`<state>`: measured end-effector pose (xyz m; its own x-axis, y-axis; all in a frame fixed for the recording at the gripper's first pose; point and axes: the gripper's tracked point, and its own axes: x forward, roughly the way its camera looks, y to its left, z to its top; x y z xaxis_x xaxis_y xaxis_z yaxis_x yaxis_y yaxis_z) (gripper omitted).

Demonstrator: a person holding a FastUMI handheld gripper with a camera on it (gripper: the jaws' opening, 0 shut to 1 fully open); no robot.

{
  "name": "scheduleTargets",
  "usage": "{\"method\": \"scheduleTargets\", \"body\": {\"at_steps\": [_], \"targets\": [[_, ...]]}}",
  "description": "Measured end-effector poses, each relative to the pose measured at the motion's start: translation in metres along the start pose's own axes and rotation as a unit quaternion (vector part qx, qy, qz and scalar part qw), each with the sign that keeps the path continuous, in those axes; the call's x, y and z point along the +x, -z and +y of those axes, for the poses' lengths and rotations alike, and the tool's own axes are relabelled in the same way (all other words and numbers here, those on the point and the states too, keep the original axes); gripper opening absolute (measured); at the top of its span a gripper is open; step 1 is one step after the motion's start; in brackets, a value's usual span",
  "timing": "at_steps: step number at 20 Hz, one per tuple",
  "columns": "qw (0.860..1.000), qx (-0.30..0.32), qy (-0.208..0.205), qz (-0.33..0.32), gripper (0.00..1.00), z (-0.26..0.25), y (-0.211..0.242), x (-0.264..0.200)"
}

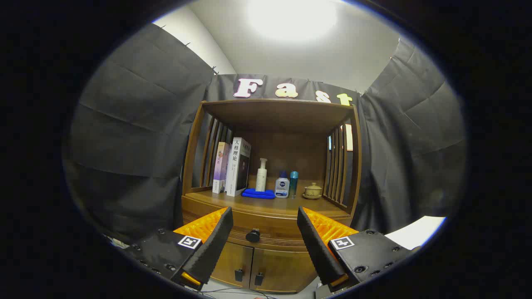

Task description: Pull open the drawer, take out the items inside it, and place them on the countertop above the cabinet.

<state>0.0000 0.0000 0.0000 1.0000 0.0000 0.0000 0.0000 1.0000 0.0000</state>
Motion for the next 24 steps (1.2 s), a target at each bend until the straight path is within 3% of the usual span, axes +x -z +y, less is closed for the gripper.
{"method": "scheduleTargets", "body": {"at_steps": [24], "targets": [[1.0,0.004,0.002,-0.002,0.97,-0.0042,0.0004,-0.002]]}}
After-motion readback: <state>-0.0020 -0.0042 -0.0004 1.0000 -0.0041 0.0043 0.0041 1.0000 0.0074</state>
